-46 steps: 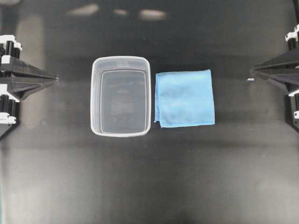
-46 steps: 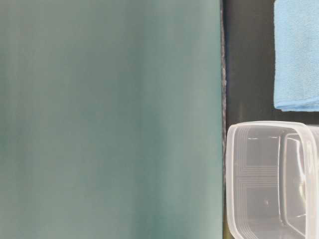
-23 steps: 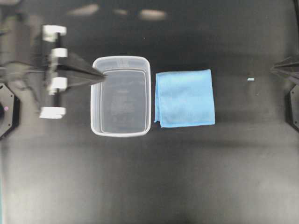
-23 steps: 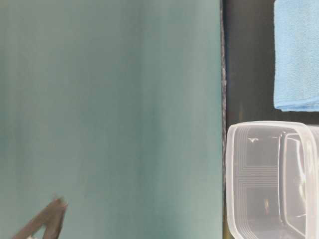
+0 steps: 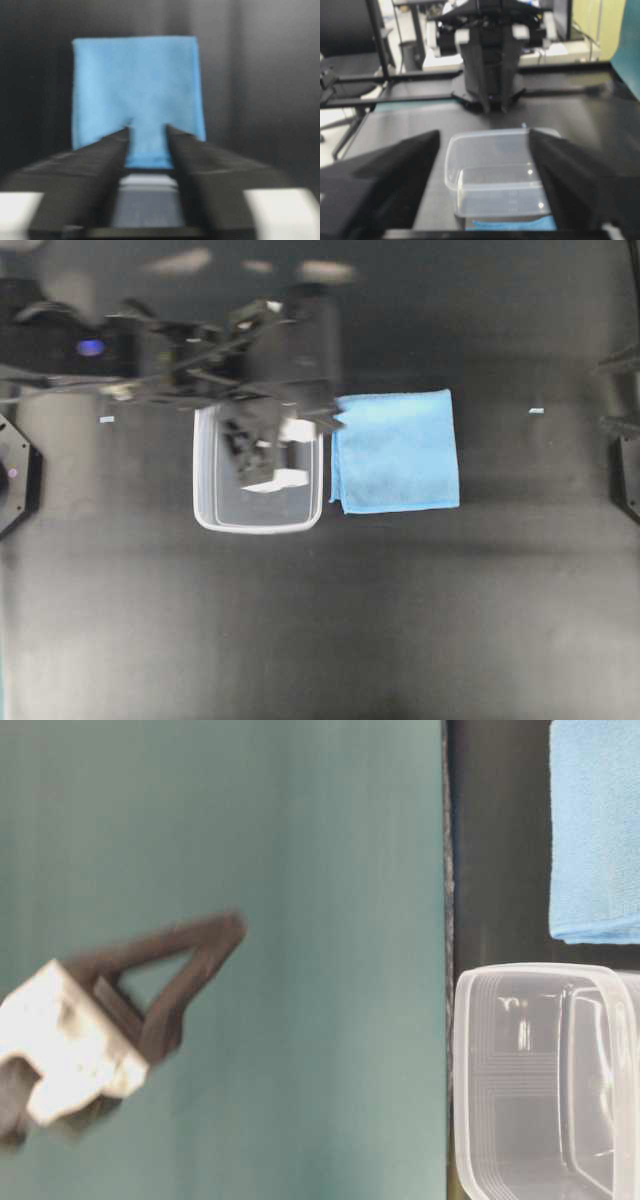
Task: Place the blue towel into the container with the left arm.
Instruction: 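Move the left gripper over the blue towel, open and descending, then lower the left gripper onto the towel center and close on it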
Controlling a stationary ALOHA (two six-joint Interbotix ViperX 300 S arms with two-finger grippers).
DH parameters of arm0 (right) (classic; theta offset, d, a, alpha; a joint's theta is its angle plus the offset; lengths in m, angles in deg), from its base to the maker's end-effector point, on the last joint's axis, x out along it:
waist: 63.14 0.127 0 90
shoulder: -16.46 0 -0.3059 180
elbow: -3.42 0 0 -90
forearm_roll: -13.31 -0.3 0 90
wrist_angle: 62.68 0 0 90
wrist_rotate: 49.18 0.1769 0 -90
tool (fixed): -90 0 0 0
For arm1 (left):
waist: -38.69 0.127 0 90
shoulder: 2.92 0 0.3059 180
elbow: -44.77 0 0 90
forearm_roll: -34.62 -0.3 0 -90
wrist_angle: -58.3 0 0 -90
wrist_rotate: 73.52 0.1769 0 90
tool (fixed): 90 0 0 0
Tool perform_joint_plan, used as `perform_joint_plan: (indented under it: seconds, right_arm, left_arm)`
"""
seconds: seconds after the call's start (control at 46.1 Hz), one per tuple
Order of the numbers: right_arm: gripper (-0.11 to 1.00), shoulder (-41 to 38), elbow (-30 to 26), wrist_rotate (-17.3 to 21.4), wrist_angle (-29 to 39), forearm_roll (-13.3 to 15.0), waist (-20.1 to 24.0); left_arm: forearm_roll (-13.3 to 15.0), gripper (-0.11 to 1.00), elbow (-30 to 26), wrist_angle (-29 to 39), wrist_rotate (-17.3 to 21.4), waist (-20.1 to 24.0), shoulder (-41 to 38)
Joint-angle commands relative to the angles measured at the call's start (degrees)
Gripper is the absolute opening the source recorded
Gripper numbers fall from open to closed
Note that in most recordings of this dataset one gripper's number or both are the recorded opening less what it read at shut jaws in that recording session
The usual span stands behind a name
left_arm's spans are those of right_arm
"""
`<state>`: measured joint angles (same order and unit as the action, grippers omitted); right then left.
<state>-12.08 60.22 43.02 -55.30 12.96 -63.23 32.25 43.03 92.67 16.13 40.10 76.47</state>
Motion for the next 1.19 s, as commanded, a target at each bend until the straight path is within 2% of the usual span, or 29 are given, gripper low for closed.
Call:
perform_joint_plan:
  seconds: [0.0,0.043,0.13,0.195,0.239,0.369,0.607,0.976,1.063,1.128,1.171]
  right_arm:
    - [0.75,-0.3,-0.3,0.0,-0.2,-0.2,-0.2]
    - [0.8,-0.3,-0.3,0.0,0.1,-0.2,-0.2]
    - [0.81,0.2,-0.3,0.1,0.4,-0.2,-0.2]
    - [0.8,0.4,-0.2,0.1,0.5,-0.2,-0.2]
    - [0.8,0.4,-0.2,0.1,0.4,-0.2,-0.2]
    - [0.8,0.7,-0.2,0.2,0.4,-0.2,-0.2]
    - [0.8,1.4,-0.4,0.1,0.2,-0.2,-0.2]
    - [0.8,1.4,-0.4,0.2,-0.7,-0.2,-0.2]
    - [0.8,1.5,-0.4,0.2,-0.8,-0.2,-0.2]
    - [0.8,1.4,-0.4,0.2,-0.8,-0.2,-0.2]
    - [0.8,1.4,-0.4,0.2,-0.8,-0.2,-0.2]
  left_arm:
    - [-0.2,0.42,-6.3,3.3,0.1,0.4,-4.5]
    - [-0.2,0.55,-8.3,4.4,0.1,0.4,-6.6]
    - [-0.2,0.79,-12.5,5.4,0.1,0.4,-11.4]
    - [-0.2,0.88,-14.9,5.9,0.2,0.4,-15.3]
    - [-0.2,0.91,-16.3,6.2,0.3,0.4,-17.5]
    - [-0.2,0.9,-19.2,7.0,0.2,0.3,-23.3]
    - [-0.2,0.9,-20.0,7.1,0.2,0.0,-31.3]
    - [-0.2,0.88,-20.0,10.1,0.3,0.1,-35.7]
    - [-0.2,0.79,-20.1,10.9,0.2,0.2,-35.7]
    - [-0.2,0.64,-20.3,11.7,0.2,0.0,-35.4]
    - [-0.2,0.51,-20.6,12.1,0.3,0.0,-35.4]
